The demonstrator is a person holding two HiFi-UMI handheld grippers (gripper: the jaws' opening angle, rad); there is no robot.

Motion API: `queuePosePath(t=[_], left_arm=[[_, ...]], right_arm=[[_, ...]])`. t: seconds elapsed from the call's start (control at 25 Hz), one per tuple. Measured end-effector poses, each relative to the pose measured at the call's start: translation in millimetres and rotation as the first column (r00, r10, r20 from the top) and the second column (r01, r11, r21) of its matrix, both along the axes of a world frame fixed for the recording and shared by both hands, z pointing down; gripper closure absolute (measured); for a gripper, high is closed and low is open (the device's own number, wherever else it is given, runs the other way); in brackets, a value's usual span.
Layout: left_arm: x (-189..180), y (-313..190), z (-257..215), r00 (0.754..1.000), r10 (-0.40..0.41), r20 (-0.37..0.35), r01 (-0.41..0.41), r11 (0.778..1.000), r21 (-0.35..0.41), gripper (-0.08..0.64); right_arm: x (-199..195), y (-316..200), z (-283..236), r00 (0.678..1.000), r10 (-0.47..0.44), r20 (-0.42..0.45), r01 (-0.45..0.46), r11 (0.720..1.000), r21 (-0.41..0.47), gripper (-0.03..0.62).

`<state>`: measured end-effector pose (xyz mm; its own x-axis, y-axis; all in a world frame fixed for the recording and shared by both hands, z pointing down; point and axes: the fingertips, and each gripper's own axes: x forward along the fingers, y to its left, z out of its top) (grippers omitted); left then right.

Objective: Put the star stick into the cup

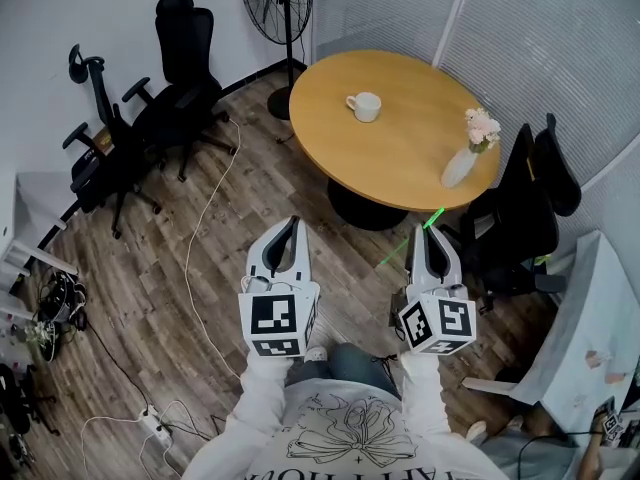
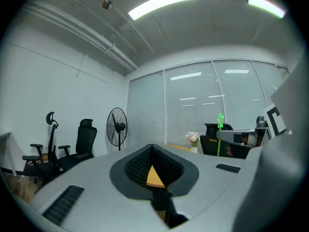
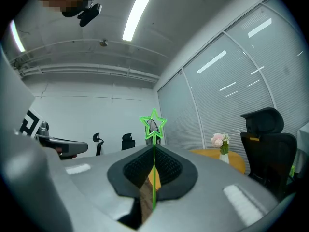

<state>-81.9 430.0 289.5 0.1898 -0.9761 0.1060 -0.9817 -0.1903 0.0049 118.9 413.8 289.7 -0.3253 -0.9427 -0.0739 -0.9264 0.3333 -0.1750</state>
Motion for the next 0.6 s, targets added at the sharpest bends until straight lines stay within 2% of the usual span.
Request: queuePosePath(t=[0.32,0.6], left_arm=[[-8.5,-25.9,3.2,1.0,0.006,0.017,-0.006,1.0,0.0,0.554],[-13.2,-76.0,12.9,1.0,-0.008,0.025,0.009,1.0,-0.015,0.554]], right_arm=[[2.6,-20.5,-0.1,0.999,0.03,-0.031,-0.03,0.999,0.01,0.578],[8.1,-76.7,7.2,0.999,0.042,-0.024,-0.042,0.999,0.0,0.578]])
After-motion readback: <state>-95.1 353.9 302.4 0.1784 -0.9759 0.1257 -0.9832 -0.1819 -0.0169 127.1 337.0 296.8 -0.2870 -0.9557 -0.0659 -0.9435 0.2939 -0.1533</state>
